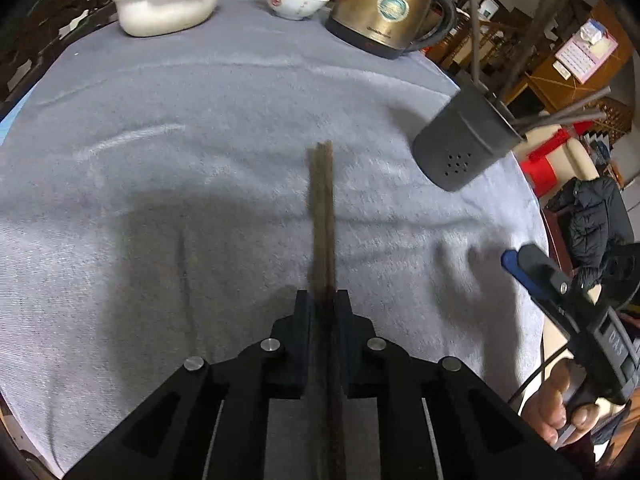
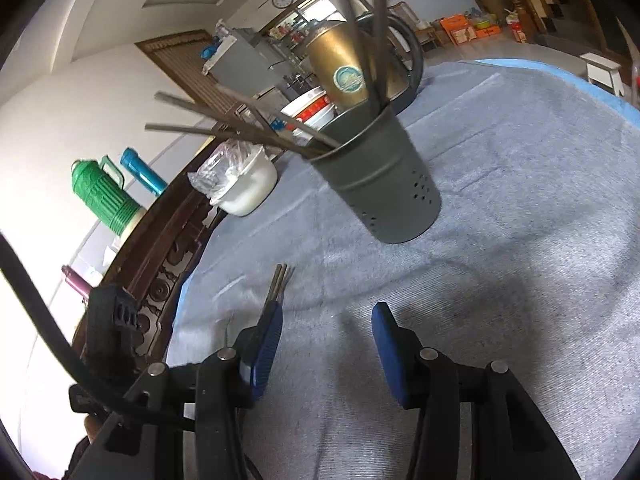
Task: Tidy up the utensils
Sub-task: 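Lower both tools to the last chopsticks on the cloth and pinch one each, then lift the pinched chopsticks off the cloth with both tools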
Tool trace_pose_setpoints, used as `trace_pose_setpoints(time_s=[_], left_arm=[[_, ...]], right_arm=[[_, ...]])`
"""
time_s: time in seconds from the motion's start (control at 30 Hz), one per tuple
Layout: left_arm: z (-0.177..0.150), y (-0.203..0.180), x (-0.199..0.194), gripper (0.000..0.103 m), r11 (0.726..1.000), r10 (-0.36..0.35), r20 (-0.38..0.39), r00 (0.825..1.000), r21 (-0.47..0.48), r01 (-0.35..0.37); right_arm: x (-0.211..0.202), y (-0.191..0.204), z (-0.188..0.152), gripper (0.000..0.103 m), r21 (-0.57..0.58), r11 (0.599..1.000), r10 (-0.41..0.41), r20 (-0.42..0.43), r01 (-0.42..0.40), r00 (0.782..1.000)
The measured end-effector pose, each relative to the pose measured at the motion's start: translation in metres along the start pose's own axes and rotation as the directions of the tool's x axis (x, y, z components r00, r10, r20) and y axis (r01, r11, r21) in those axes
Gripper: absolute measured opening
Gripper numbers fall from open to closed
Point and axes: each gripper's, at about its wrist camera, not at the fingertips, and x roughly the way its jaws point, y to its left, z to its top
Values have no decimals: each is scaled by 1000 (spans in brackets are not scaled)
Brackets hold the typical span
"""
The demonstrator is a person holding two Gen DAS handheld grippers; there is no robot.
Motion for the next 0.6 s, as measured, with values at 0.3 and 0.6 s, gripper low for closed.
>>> trace_pose_setpoints(time_s=[0.3,0.6], left_arm=[[0,-7,7,18,997,49,27,998,53,-50],[-5,-1,14,20,998,35,25,999,45,-36]], right_arm=[[12,10,-6,50,-18,1000,-4,-38,4,999],[15,17,-6,50,-36,999,-12,-48,11,999]])
